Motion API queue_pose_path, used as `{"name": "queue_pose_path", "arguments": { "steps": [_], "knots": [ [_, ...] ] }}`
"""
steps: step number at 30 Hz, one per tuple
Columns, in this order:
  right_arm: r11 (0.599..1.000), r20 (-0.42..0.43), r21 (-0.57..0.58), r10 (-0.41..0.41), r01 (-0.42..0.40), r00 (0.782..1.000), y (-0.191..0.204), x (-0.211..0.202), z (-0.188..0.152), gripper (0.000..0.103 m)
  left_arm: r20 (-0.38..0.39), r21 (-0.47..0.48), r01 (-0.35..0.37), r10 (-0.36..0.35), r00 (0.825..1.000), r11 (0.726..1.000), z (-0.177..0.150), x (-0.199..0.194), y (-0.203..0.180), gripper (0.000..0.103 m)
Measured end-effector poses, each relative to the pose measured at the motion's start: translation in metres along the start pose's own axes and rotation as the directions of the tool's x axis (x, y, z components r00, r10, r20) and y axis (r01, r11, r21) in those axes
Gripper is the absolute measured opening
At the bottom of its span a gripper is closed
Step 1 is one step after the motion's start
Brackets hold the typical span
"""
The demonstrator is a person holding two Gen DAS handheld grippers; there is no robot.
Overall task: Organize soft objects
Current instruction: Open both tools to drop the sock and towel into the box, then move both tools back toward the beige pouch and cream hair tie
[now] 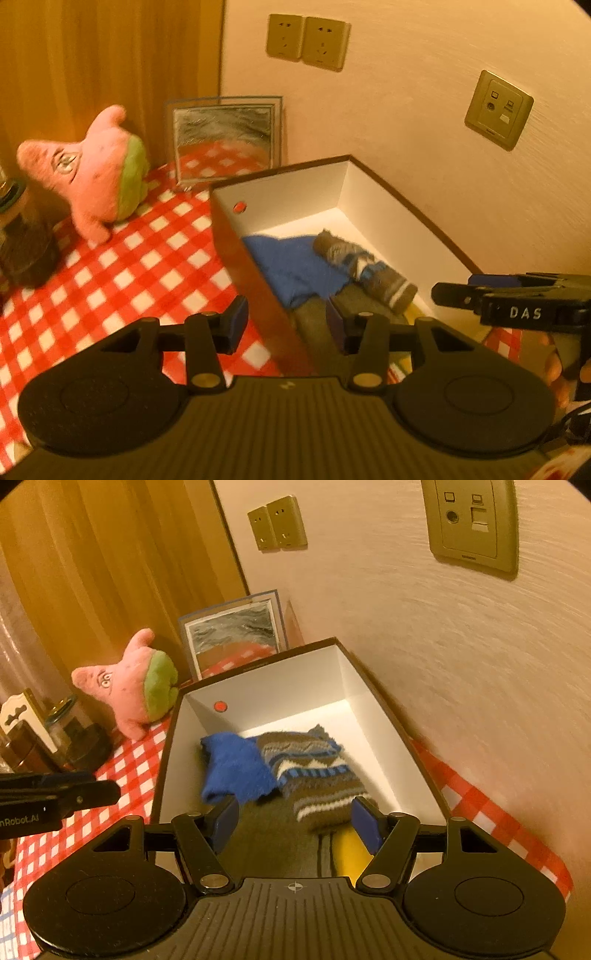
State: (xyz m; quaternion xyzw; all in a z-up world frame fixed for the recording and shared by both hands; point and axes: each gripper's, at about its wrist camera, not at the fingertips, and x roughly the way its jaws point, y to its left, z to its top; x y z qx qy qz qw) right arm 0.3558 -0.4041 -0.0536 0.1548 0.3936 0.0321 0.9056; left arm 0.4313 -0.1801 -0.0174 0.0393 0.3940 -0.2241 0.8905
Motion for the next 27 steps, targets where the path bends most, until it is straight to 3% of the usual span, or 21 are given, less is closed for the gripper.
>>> {"name": "queue_pose_path", "arguments": {
  "steps": [9,27],
  "knots": [
    [0.999,-0.024,-0.044,0.006,-0.007,1.0,0.024,-0.029,-0.023,0.07,-0.008,-0.046,-0.041,0.041,0.999,0.998,-0.035,-0.042,0.013,0.046],
    [0.975,-0.099,-0.17,0.128,-0.143,0.987,0.104,-0.062,-0.075,0.074,-0.048,-0.12,-0.115,0.11,0.993,0.986,-0.112,-0.112,0.044,0.048]
  ]
}}
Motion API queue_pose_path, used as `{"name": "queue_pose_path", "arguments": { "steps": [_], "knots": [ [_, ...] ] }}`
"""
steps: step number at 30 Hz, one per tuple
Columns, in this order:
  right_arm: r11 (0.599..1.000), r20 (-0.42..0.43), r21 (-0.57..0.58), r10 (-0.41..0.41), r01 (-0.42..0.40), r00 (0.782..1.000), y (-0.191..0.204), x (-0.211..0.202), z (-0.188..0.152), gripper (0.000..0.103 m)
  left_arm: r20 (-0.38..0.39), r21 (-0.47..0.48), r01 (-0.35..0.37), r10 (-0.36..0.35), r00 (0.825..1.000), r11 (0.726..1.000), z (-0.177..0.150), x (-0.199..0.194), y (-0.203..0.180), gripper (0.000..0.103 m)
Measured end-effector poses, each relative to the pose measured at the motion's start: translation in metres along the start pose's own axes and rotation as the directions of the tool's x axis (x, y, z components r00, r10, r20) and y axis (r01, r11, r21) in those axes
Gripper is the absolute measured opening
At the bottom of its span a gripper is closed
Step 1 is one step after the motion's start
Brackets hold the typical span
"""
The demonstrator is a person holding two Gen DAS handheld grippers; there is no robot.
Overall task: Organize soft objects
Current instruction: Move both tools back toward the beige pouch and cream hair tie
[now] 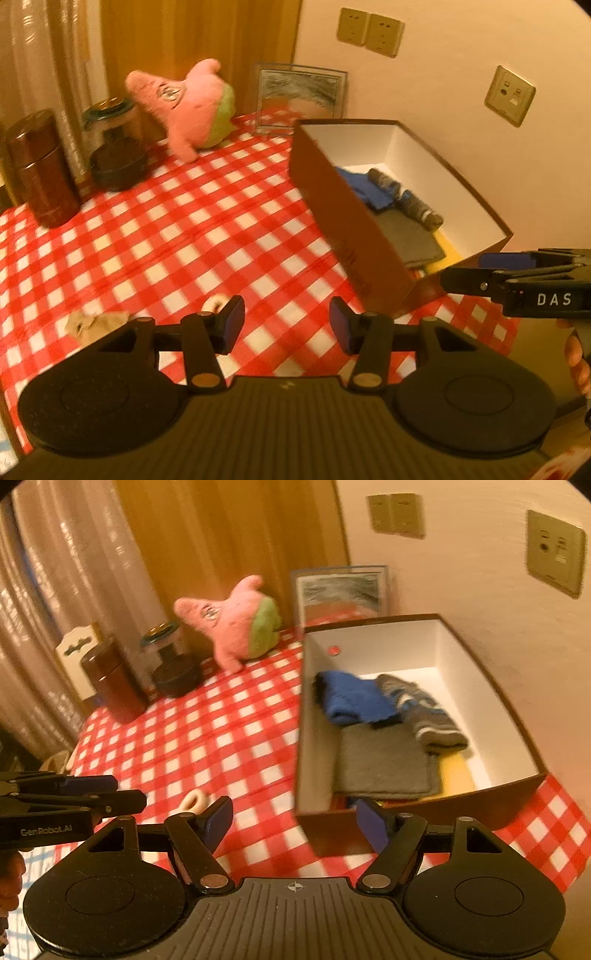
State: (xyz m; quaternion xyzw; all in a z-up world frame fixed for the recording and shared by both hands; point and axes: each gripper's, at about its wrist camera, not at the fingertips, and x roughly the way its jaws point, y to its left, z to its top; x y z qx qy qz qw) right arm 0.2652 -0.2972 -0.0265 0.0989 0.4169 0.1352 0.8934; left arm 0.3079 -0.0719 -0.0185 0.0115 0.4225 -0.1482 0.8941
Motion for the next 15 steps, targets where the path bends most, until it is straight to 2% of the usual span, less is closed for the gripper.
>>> {"name": "queue_pose_path", "arguments": {
  "steps": [15],
  "knots": [
    [0.991,-0.093,-0.093,0.083,-0.092,0.992,0.062,0.028,-0.025,0.074,-0.037,-0.118,-0.088,0.084,0.996,0.989,-0.053,-0.031,0.053,0.048]
  ]
}}
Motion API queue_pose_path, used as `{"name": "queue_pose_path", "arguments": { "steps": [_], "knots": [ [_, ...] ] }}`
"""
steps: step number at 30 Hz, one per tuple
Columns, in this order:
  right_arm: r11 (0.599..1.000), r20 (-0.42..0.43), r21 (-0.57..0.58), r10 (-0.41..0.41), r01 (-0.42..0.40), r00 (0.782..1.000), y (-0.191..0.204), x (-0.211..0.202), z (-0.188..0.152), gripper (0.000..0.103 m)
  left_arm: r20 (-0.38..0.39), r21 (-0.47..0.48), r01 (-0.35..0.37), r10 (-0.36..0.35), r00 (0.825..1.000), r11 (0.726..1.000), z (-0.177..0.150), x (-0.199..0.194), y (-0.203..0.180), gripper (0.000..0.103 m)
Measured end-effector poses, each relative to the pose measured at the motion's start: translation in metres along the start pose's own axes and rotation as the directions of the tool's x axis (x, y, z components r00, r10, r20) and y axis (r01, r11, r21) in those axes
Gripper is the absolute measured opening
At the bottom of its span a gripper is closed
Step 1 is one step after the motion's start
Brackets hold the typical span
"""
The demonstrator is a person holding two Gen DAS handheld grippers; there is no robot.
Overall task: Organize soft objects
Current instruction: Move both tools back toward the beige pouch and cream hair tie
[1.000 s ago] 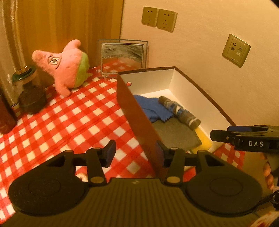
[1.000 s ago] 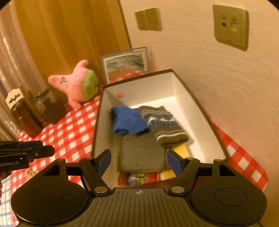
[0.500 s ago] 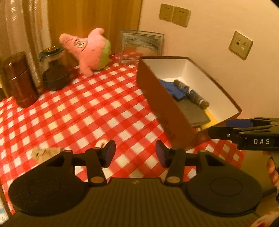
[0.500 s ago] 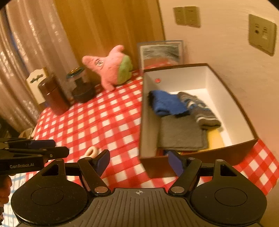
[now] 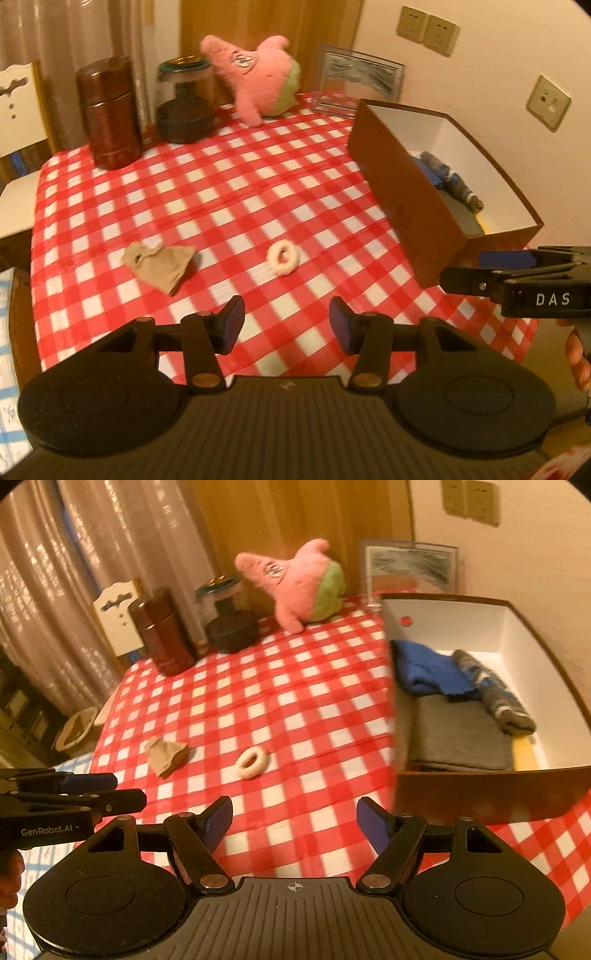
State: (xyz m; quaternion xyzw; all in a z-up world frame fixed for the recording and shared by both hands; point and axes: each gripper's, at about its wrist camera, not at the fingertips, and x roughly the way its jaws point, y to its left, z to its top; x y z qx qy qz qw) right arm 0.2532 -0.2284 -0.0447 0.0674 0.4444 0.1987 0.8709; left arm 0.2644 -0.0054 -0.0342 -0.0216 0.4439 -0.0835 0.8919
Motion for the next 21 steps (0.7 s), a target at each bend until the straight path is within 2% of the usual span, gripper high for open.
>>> {"name": "queue_pose_path", "arguments": {
  "steps": [12,21],
  "knots": [
    [0.995,-0.075,-0.05,0.087,-0.091,0.993,0.036,0.04,-0.013,0.074,-0.026,-0.099,-0.072,0.07,0.997,0.992,-0.027,-0.004,0.044,0.048],
    [0.991,-0.12,-0.073,0.106,-0.116,0.987,0.053,0.061,-0.016,0.074,-0.053,-0.13,-0.101,0.095,0.994,0.986,-0.037,0.0,0.061,0.048]
  ]
}}
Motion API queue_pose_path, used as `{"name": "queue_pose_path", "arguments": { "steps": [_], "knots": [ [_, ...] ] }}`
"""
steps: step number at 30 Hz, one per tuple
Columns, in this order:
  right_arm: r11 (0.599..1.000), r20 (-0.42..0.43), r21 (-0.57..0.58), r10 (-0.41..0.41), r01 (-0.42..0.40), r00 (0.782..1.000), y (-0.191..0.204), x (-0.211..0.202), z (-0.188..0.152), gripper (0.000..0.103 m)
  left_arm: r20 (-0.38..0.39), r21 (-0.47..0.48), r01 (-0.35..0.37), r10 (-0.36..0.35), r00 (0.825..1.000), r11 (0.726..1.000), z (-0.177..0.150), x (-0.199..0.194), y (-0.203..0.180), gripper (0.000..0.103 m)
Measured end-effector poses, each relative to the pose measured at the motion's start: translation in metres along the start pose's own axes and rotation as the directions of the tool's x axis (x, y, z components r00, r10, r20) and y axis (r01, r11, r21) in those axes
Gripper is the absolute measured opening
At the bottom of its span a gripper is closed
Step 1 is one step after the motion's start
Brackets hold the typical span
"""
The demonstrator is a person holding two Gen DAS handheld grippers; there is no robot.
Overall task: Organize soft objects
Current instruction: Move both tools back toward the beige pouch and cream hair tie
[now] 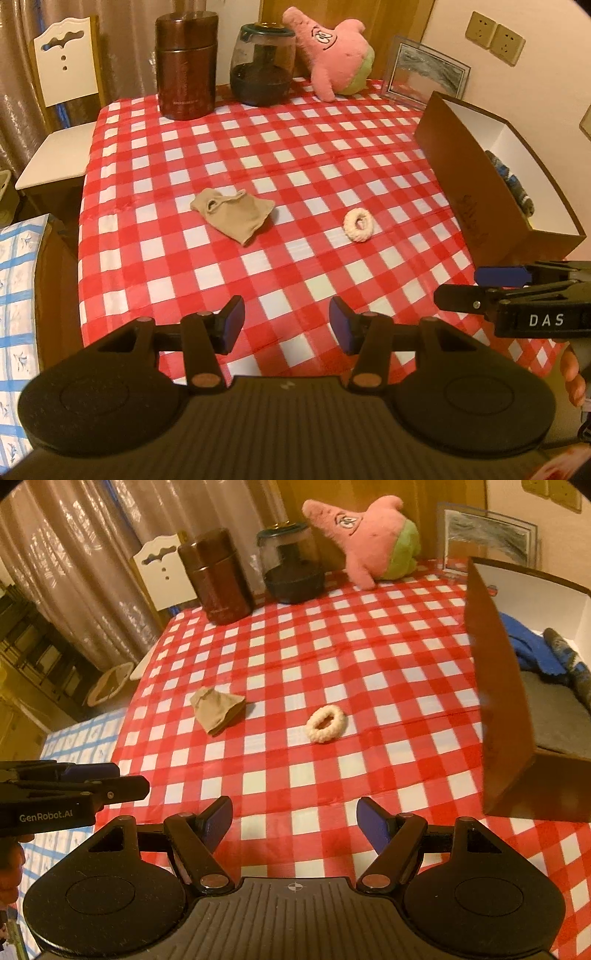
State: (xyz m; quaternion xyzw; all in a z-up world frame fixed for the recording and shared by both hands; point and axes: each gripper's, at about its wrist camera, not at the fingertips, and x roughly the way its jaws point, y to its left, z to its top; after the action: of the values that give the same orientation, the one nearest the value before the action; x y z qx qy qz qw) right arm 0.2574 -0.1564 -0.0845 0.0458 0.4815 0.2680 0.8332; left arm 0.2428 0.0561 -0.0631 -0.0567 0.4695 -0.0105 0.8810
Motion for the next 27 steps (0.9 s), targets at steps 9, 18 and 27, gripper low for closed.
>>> {"name": "queue_pose_path", "arguments": {
  "steps": [9,18,27],
  "knots": [
    [1.0,-0.032,-0.006,0.008,-0.009,0.999,0.007,0.02,0.0,0.074,-0.015,-0.017,-0.018,0.018,1.0,1.0,0.001,0.01,0.012,0.048],
    [1.0,-0.029,-0.01,0.002,-0.002,1.0,0.006,0.043,0.01,0.074,-0.021,-0.045,-0.04,0.039,0.999,0.998,0.009,0.029,0.019,0.048],
    [0.999,0.007,-0.022,-0.025,0.025,1.0,-0.004,0.076,0.03,0.074,-0.002,-0.075,-0.058,0.058,0.998,0.996,0.023,0.058,0.025,0.048]
  ]
}}
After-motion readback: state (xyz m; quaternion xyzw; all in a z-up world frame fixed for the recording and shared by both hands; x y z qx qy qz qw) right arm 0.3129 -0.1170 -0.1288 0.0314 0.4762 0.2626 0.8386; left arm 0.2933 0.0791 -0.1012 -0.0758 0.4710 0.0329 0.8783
